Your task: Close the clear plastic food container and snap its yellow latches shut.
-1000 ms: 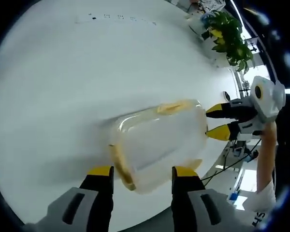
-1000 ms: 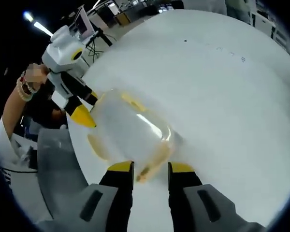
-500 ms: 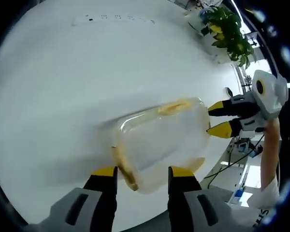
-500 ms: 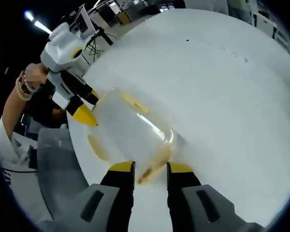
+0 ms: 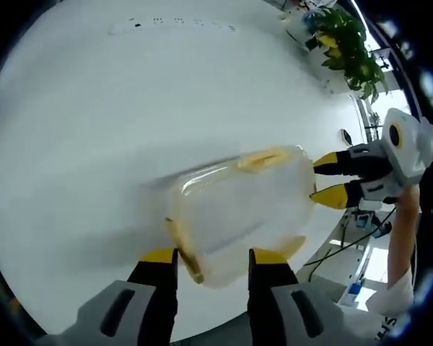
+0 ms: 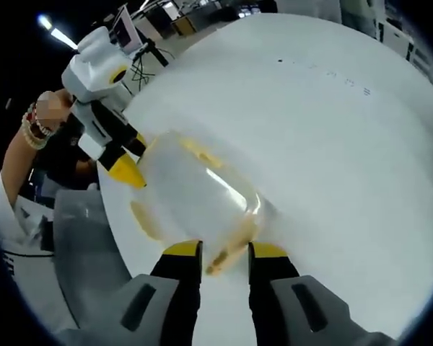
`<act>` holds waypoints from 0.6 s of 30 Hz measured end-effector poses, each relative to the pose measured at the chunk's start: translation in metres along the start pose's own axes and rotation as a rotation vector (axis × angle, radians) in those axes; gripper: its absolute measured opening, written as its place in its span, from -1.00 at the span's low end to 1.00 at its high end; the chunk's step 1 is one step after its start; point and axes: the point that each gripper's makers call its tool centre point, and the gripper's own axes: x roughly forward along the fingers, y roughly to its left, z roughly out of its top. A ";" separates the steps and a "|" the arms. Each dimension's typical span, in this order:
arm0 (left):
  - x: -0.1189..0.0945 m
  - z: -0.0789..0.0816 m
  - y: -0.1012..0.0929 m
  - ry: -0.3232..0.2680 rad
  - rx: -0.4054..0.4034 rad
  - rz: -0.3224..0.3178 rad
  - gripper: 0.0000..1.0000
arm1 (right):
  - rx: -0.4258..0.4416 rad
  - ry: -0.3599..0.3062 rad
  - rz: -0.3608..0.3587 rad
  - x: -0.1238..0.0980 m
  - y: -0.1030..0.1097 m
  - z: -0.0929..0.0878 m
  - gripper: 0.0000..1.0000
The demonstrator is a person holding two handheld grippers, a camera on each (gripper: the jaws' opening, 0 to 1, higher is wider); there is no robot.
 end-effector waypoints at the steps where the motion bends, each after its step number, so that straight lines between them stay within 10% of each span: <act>1: 0.000 0.000 0.000 0.000 -0.001 -0.002 -0.39 | 0.000 0.000 0.000 0.000 0.000 0.000 -0.58; 18: 0.001 -0.001 0.003 -0.018 -0.040 -0.042 -0.49 | 0.013 -0.003 0.002 0.001 0.002 -0.001 -0.59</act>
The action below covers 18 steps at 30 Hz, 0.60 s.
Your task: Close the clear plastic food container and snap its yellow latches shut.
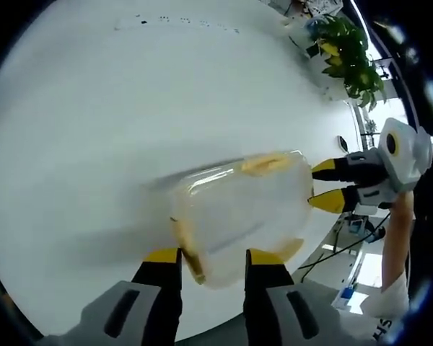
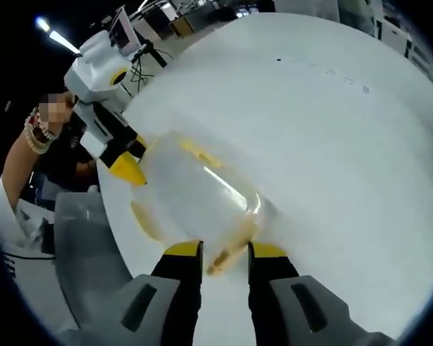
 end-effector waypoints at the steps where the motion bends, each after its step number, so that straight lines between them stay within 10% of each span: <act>1: 0.000 0.000 0.000 0.000 0.000 0.000 -0.49 | 0.001 0.000 0.000 0.000 0.000 0.000 -0.59; 18: 0.003 0.001 -0.005 -0.016 0.003 -0.025 -0.51 | 0.030 0.010 -0.002 0.002 0.000 0.000 -0.61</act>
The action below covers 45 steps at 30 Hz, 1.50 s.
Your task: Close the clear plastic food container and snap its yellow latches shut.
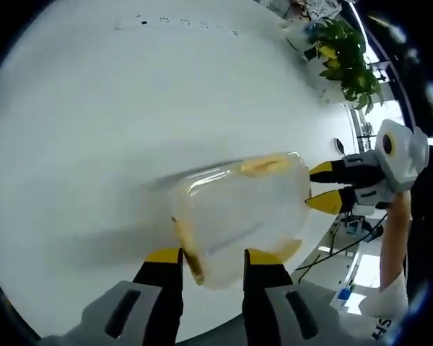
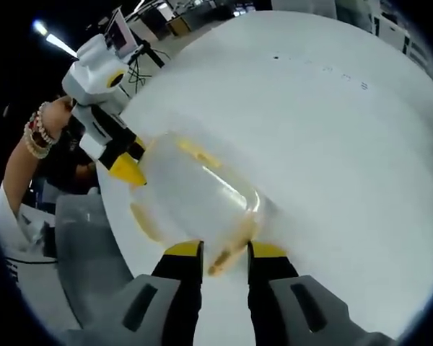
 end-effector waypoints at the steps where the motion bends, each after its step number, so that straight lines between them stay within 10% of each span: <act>1: 0.000 0.000 0.000 0.000 0.001 0.000 -0.51 | 0.015 0.000 0.000 0.000 0.000 0.000 -0.61; 28: -0.004 -0.004 0.004 0.007 0.009 -0.001 -0.50 | 0.333 -0.005 0.058 0.000 -0.005 -0.004 -0.67; 45: -0.003 -0.003 0.004 0.009 0.005 0.002 -0.50 | 0.340 -0.003 0.066 0.002 -0.009 -0.001 -0.75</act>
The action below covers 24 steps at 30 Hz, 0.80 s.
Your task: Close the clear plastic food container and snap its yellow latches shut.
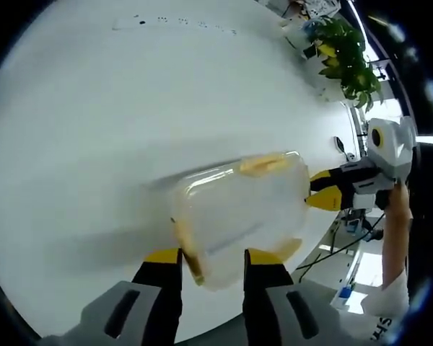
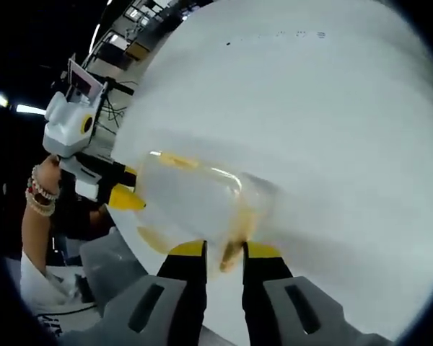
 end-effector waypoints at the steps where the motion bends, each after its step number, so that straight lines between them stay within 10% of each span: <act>1: 0.000 0.000 0.000 0.001 -0.001 0.000 -0.50 | 0.000 0.000 0.003 0.000 0.000 -0.001 -0.75; 2: -0.001 0.000 0.000 0.005 -0.005 -0.001 -0.50 | 0.091 0.038 -0.014 -0.004 0.000 -0.008 -0.78; 24: -0.007 0.004 0.000 -0.037 0.060 0.015 -0.46 | -0.082 0.002 -0.042 0.002 0.009 0.002 -0.73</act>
